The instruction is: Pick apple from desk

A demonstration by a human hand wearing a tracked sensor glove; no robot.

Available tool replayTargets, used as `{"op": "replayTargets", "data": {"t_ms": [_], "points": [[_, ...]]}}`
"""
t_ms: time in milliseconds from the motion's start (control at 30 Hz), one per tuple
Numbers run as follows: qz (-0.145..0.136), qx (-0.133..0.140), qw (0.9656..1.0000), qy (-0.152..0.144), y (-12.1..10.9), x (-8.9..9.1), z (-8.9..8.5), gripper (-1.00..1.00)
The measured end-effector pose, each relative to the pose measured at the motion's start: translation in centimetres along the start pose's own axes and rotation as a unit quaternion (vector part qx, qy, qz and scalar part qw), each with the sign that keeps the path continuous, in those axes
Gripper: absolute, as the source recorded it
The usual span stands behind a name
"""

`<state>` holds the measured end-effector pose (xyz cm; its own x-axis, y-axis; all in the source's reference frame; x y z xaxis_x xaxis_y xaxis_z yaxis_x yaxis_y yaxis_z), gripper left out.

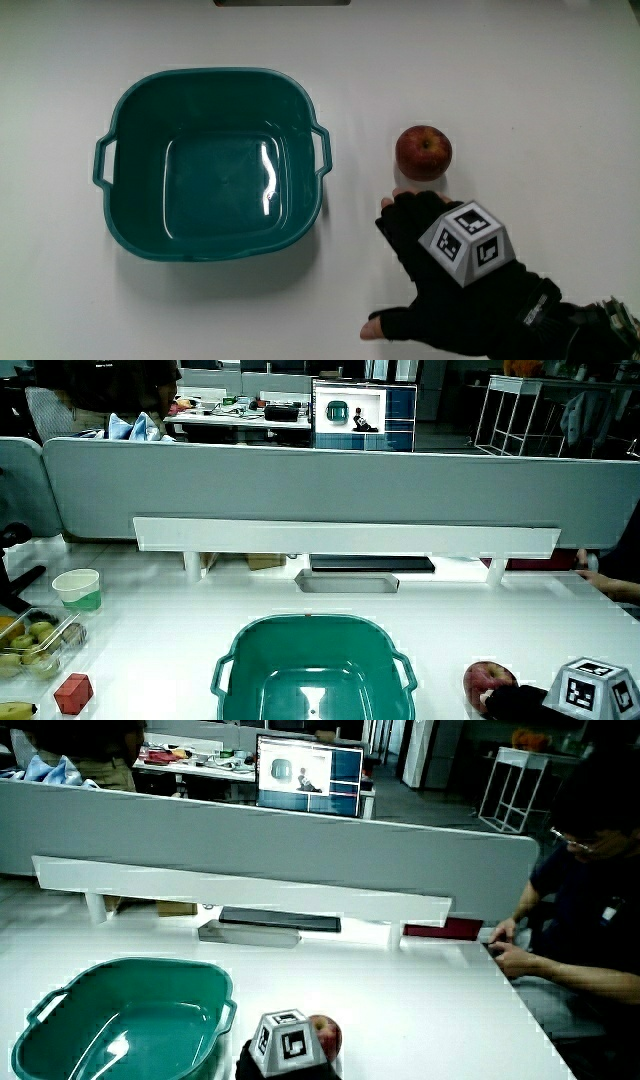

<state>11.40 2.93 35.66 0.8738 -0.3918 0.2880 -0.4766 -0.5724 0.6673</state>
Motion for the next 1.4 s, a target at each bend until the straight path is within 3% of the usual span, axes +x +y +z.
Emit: {"op": "replayTargets", "data": {"t_ms": [167,200,233,267,333,400,600,733,800,1133,1400], "points": [[-0.018,0.021,0.9996,-0.002,0.4,1.0,1.2,0.00],[-0.024,0.040,0.9987,-0.018,0.6,1.4,1.3,0.00],[-0.029,0.033,0.9990,-0.002,0.8,1.7,1.5,0.00],[-0.040,0.039,0.9984,-0.008,1.3,2.4,1.4,0.00],[-0.042,0.040,0.9983,0.005,1.6,2.9,2.1,0.00],[-0.061,0.033,0.9974,0.020,2.4,3.9,2.1,0.00],[-0.089,0.034,0.9952,0.022,4.4,5.9,2.5,0.00],[-0.097,0.021,0.9937,0.052,5.7,7.0,3.1,0.00],[-0.115,0.018,0.9918,0.053,6.5,8.0,3.0,0.00],[-0.138,-0.021,0.9855,0.096,9.3,10.5,3.3,0.00],[-0.169,-0.046,0.9796,0.099,11.4,12.4,2.2,0.00]]}}
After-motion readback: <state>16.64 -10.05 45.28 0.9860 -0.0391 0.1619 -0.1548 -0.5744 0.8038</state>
